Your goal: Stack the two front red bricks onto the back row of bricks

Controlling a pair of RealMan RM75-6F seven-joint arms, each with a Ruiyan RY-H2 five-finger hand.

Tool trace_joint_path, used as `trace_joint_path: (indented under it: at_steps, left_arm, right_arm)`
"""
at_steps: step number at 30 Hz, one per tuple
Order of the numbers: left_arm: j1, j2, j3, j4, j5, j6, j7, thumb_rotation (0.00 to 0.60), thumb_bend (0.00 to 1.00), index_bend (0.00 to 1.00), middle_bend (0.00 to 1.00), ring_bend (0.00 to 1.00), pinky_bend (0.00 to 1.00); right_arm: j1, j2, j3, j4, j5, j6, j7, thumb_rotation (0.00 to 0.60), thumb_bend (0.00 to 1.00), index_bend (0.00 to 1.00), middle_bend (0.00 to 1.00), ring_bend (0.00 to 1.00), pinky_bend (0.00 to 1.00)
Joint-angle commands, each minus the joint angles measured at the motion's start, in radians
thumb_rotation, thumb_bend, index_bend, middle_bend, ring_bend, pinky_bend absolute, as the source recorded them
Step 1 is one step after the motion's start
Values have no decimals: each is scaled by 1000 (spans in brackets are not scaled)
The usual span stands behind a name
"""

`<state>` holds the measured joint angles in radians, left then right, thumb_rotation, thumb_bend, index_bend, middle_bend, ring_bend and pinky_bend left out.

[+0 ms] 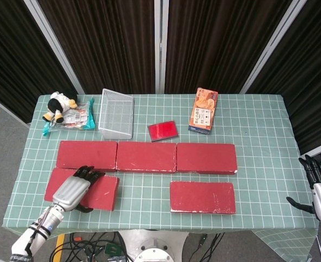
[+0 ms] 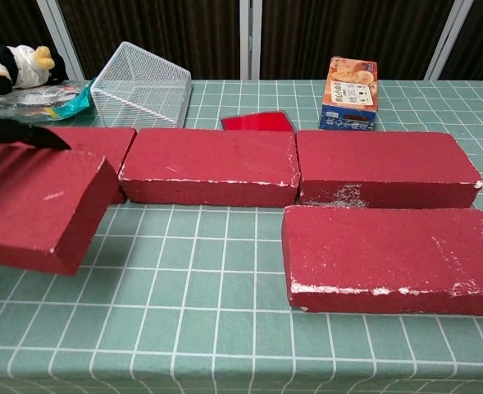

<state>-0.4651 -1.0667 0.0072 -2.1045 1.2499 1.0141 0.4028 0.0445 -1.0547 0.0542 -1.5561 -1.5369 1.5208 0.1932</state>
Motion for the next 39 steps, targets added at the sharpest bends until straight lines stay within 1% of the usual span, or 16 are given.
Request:
trace_joint_path:
  at_steps: [1,3,6,10,15,21,24,30,39]
  left_arm:
    - [-75,45,-75,-18,-84,-69,-59,600,218,189,206,0,0]
    - [-125,49,-120,9,-135,-109,-77,600,218,189,206,0,0]
    - [-197,20,-170,72,-223,-154,-83,600,218,189,208,0,0]
    - [-280,-49,-201,171,-348,-188,-64,600,215,189,211,0,0]
    - [-357,-130,-192,263,-484,-196,-12,600,214,191,212,0,0]
    - [-415,-164,-178,325,-609,-215,1,600,212,190,212,0,0]
    - [-432,-170,-172,334,-652,-215,0,600,210,190,213,0,0]
    - [-460,-186,-157,347,-684,-213,2,600,208,190,213,0,0]
    - [-489,-205,-141,370,-666,-215,-1,600,208,190,213,0,0]
  right_arm:
    - [-1,4,3,-2,2,3,4,600,0,0,0,0,0]
    - [-2,7,5,-4,3,6,7,600,0,0,0,0,0]
    - [-3,12,4,-9,1,9,3,600,0,0,0,0,0]
    - [-7,19,6,-19,-1,18,-3,600,0,0,0,0,0]
    - [-6,25,7,-24,3,15,-6,600,0,0,0,0,0]
    - [-3,26,9,-26,11,3,-9,600,0,0,0,0,0]
    - [0,25,10,-26,15,-4,-9,600,0,0,0,0,0]
    - [3,18,8,-16,20,-18,-5,600,0,0,0,0,0]
    - [-3,22,10,-8,27,-11,7,600,0,0,0,0,0]
